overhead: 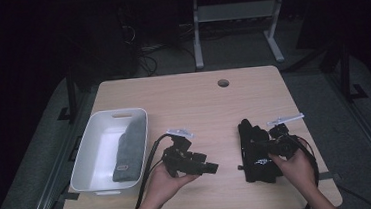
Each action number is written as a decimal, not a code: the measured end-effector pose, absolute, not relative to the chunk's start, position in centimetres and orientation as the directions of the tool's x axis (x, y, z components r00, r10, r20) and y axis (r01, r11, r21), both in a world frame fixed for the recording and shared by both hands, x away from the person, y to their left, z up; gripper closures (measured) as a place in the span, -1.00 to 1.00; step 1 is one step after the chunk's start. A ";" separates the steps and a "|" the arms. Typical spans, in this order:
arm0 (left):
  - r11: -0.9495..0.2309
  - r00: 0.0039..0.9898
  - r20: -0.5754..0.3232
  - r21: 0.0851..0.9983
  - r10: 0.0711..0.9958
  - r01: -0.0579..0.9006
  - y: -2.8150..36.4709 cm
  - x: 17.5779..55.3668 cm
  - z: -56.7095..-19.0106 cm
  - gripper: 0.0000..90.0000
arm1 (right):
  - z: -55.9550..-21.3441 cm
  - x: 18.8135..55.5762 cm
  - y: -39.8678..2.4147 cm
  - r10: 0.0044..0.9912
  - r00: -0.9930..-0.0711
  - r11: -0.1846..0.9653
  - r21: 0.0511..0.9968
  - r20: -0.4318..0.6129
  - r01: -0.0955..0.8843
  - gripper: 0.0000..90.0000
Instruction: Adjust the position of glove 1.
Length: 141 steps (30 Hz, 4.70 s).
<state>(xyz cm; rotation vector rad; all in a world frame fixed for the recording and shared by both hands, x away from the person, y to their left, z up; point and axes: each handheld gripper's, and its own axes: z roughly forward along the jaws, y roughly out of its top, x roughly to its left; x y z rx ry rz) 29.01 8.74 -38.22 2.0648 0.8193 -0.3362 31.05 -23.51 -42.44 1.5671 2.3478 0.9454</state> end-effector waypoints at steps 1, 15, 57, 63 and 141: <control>-0.411 0.746 -0.510 0.626 0.428 0.663 8.7 29.0 -38.2 -0.27 | -42.6 31.1 -23.5 0.875 -0.437 0.249 0.582 0.208 0.775 0.91; -0.422 0.744 -0.515 0.614 0.426 0.667 7.9 28.9 -38.9 -0.27 | -43.2 29.7 -24.5 0.843 -0.486 0.290 0.569 0.229 0.770 0.80; -0.484 0.716 -0.514 0.528 0.473 0.698 1.8 30.4 -44.1 -0.22 | -44.0 32.2 -25.8 0.847 -0.440 0.192 0.599 0.299 0.777 0.07; -0.495 0.709 -0.511 0.507 0.486 0.706 0.9 30.6 -44.9 -0.16 | -44.4 32.8 -26.8 0.859 -0.406 0.159 0.593 0.311 0.789 0.05; -0.457 0.718 -0.487 0.556 0.498 0.694 4.6 31.6 -43.0 0.81 | -42.0 33.3 -25.1 0.788 -0.404 0.059 0.597 0.463 0.800 0.82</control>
